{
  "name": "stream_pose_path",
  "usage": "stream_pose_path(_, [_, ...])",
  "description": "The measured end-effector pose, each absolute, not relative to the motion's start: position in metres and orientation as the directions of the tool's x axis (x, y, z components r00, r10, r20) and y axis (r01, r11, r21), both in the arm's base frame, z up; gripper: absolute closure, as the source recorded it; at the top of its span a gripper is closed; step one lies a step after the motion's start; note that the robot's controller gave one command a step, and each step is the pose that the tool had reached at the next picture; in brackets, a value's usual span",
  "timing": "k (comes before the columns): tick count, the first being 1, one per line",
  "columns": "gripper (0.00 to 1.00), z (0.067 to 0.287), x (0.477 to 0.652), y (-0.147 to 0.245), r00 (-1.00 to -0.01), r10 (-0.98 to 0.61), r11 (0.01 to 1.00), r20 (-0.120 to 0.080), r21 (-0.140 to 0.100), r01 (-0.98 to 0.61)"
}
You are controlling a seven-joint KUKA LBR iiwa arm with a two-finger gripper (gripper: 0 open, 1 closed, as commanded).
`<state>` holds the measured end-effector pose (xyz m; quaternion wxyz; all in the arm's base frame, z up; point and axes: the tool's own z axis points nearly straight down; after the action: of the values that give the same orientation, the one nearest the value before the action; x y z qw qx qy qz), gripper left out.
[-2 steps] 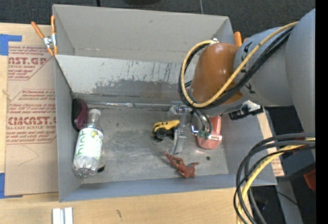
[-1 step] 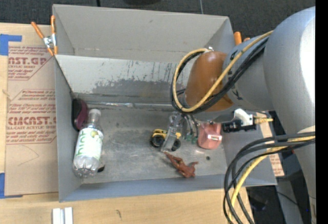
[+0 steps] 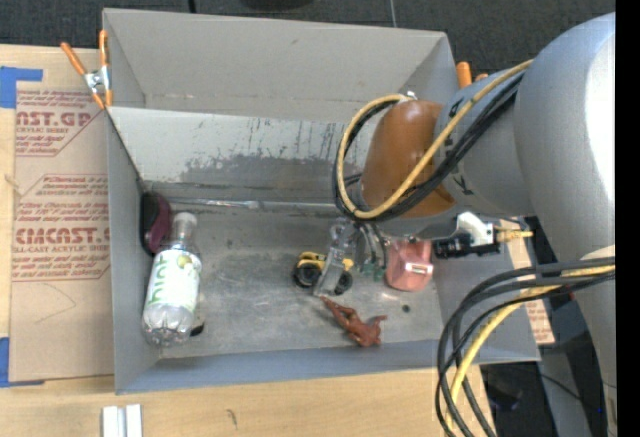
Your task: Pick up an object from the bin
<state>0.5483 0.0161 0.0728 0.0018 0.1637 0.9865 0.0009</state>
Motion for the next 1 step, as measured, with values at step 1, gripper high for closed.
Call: stream_pose_path(1, [1.0,0.0729,0.5546,0.0336,-0.945,0.327,0.945,-0.001,0.001,0.327])
